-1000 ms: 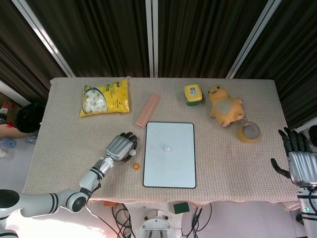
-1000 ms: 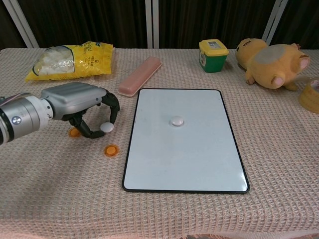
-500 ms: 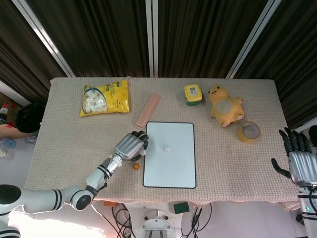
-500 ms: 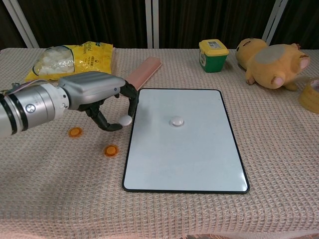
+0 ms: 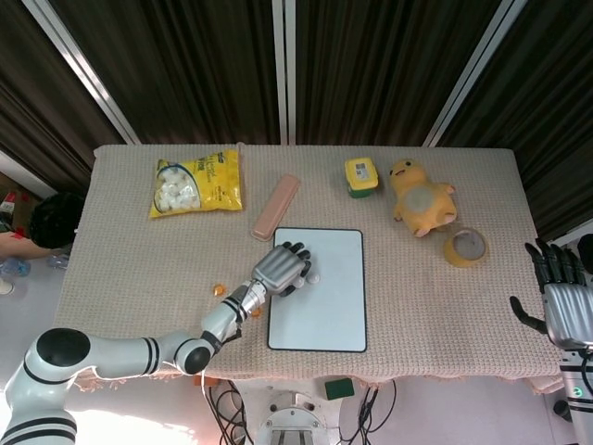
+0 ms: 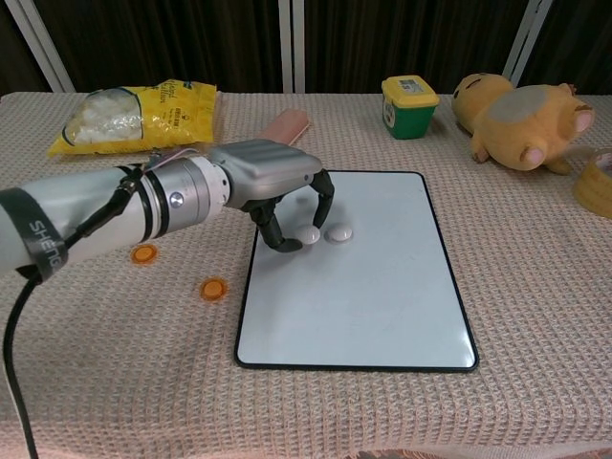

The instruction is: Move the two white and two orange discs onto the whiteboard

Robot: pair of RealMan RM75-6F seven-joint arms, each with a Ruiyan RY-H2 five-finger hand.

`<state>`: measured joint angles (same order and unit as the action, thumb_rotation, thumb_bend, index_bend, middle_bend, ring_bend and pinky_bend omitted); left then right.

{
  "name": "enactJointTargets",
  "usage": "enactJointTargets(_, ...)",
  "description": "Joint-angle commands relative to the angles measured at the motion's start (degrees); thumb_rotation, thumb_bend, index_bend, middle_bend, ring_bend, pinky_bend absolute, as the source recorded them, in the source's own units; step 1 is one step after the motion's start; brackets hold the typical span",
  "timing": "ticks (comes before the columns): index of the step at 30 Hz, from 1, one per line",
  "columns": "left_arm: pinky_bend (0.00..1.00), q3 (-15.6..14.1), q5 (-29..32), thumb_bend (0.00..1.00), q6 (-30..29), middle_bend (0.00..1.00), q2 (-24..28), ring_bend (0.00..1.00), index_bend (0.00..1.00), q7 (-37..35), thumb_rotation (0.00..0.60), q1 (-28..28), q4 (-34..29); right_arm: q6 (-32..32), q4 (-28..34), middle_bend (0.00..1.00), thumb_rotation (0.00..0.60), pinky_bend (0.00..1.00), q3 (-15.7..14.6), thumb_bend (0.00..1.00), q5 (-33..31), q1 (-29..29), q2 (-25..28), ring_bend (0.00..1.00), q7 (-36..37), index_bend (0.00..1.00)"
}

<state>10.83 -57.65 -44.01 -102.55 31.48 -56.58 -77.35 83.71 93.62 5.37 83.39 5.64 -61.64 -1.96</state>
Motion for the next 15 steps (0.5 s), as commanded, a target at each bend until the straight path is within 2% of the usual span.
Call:
enactJointTargets(1, 0.24, 0.28, 0.71, 0.29, 0.45, 0.24, -0.79, 0.13, 0.48, -0.32, 0.600, -0.94, 1.51, 0.05, -0.09, 0.00, 0.596, 0.00, 0.09, 0.31, -0.12, -0.03, 0.08, 0.00, 0.20, 0.00)
enactJointTargets(15, 0.24, -0.93, 0.68, 0.29, -0.54, 0.24, -1.39, 0.13, 0.48, -1.03, 0.600, -1.75, 3.06, -0.28, -0.11, 0.00, 0.597, 0.00, 0.27, 0.31, -0.52, 0.12, 0.03, 0.00, 0.17, 0.00)
